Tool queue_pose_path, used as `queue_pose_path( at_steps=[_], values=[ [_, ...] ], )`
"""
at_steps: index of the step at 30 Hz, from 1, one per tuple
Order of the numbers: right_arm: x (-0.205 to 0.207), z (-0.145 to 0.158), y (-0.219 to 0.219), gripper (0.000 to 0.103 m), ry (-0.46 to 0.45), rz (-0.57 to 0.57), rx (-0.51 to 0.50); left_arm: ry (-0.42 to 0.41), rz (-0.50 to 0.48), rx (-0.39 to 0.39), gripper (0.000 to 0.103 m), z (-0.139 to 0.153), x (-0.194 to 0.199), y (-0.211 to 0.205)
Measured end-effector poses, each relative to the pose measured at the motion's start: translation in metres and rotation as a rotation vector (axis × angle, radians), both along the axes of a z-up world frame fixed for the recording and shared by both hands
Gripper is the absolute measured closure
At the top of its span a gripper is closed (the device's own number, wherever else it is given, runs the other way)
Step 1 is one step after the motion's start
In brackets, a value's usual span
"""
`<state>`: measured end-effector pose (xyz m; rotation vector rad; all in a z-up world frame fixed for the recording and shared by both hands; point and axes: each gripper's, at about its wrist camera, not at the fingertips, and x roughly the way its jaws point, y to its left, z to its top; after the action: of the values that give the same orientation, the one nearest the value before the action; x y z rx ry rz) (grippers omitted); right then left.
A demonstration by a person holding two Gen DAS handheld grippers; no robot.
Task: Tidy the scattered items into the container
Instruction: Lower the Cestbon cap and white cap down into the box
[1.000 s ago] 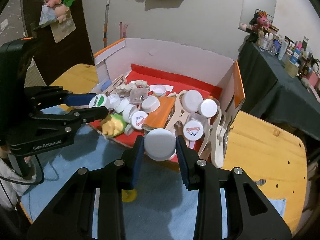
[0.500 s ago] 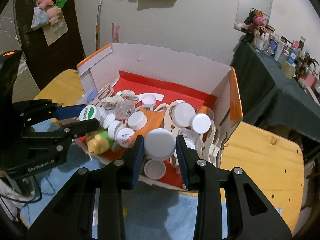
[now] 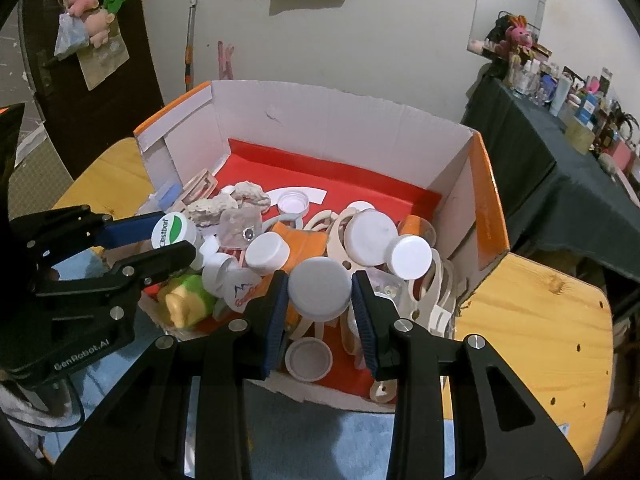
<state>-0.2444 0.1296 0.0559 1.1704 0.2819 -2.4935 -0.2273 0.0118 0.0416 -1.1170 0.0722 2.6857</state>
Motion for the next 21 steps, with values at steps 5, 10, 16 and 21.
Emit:
queue_pose_path(
  at_steps=[5,10,16,21],
  values=[
    [-0.003,-0.003,-0.002,0.072,0.004,-0.019,0.004,0.010,0.018,0.012,0.069,-0.002,-0.001,0.001],
    [-0.001,0.001,0.000,0.072,0.032,-0.036,-0.048,0.024,0.039,0.030,0.069,0.001,0.000,-0.001],
    [-0.005,-0.003,-0.001,0.072,0.027,-0.052,-0.062,0.017,0.058,0.025,0.069,-0.005,-0.002,-0.002],
    [-0.007,-0.010,0.001,0.072,0.014,-0.058,-0.066,0.005,0.064,0.023,0.069,-0.011,-0.004,-0.002]
  ],
)
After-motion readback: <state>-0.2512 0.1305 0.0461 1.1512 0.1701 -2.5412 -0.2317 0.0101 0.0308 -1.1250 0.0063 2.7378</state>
